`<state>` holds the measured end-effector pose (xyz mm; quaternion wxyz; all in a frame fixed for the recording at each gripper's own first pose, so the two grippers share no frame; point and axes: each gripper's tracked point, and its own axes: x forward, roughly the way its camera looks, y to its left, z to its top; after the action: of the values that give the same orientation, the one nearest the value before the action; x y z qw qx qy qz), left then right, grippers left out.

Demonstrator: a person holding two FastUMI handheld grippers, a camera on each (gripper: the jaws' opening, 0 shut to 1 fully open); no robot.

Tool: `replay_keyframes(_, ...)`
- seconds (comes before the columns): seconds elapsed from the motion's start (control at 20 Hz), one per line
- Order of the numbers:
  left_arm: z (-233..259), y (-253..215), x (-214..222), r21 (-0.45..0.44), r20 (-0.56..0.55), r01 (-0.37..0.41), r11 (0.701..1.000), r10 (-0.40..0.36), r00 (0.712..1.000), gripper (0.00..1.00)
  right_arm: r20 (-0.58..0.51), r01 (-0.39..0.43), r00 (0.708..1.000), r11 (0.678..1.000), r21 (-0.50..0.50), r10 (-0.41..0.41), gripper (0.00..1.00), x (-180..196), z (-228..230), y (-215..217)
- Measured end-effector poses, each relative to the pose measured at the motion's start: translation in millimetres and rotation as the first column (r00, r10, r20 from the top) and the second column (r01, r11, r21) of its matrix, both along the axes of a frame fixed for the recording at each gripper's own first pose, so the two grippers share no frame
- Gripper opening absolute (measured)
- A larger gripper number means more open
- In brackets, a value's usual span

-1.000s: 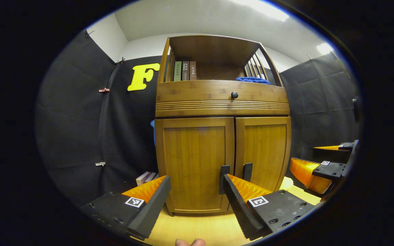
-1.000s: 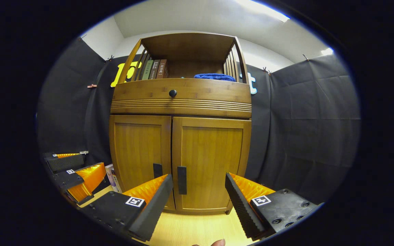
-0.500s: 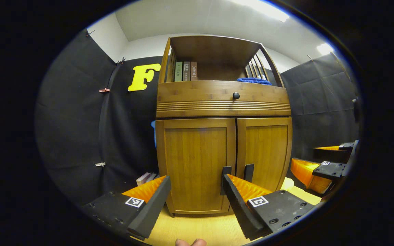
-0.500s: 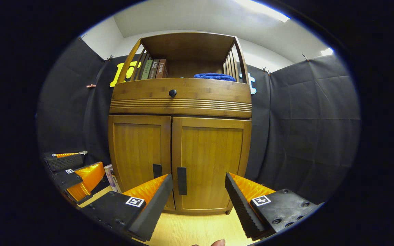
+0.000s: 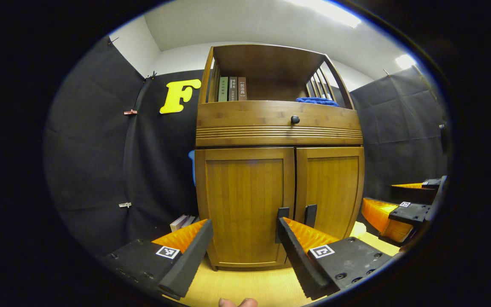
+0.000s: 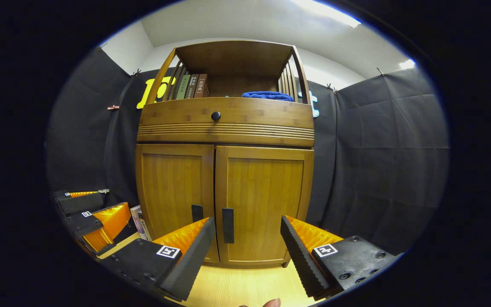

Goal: Open the right door of the double-door shoe cabinet with the right hand, and open the left door with the left hand.

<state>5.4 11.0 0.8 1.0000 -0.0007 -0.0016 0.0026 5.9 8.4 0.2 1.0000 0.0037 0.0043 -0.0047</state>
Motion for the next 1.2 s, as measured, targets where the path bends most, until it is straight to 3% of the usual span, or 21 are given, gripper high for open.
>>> replay_keyframes(0.25,-1.1,1.7,0.2,0.004,-0.005,-0.007,1.000,0.007,1.000,0.93,-0.011,-0.009,1.000,1.000,0.022,0.009,0.96,15.9,-5.2,6.2)
replay_keyframes(0.35,-3.4,2.8,1.6,0.005,-0.010,-0.012,1.000,0.012,1.000,0.95,-0.013,-0.022,1.000,0.999,0.030,0.022,0.99,29.6,-9.0,11.5)
replay_keyframes(0.4,-3.6,3.2,2.0,0.006,-0.011,-0.015,1.000,0.015,1.000,0.95,-0.018,-0.036,0.999,0.999,0.040,0.036,0.96,37.3,-12.5,15.3)
replay_keyframes(1.2,-12.1,5.3,6.0,-0.011,-0.059,-0.033,0.999,0.032,0.998,0.95,-0.179,-0.054,0.982,0.996,0.064,0.065,0.98,172.3,-121.9,46.4)
